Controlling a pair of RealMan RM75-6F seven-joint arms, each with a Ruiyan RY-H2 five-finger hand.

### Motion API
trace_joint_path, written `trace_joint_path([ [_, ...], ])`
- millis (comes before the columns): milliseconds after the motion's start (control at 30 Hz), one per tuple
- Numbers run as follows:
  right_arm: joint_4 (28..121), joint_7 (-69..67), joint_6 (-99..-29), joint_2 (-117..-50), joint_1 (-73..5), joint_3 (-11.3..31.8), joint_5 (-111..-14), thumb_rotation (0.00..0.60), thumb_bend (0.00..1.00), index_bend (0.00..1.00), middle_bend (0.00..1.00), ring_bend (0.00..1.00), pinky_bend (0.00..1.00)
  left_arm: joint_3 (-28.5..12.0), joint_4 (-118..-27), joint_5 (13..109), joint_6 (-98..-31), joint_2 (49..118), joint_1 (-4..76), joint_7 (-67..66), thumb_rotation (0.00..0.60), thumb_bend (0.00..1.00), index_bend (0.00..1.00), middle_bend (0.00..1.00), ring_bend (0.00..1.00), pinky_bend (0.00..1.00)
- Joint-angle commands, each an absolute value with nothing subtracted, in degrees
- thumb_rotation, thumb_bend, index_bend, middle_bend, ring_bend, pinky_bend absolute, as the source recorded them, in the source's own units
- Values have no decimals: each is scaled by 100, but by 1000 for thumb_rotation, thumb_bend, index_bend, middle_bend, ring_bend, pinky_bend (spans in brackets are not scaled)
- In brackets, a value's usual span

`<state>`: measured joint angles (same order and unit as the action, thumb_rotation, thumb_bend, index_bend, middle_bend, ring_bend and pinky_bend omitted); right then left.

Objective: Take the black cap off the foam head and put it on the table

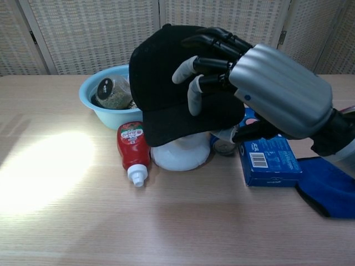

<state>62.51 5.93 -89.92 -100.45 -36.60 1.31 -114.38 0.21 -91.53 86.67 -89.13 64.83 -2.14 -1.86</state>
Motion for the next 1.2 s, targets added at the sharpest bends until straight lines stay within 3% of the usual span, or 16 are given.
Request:
trace_joint_path([
  [33,6230,567,-9013,-10042,-3674,119,-11435,600,533,664,307,85,0,21,-9152,8670,-8912,6482,-212,-186,600,246,0,0,0,0],
  [533,6104,343,-9298,-10148,-3802,237,-11369,600,602,951,452,176,0,10,-9211,8698,-8921,6460,-192,-239,600,246,0,0,0,0],
  [1200,6475,210,-9446,-9958,-4062,763,-11007,600,611,979,510,227,0,11,-9156,8669,-8872,6490,-173,-210,600,246,0,0,0,0],
])
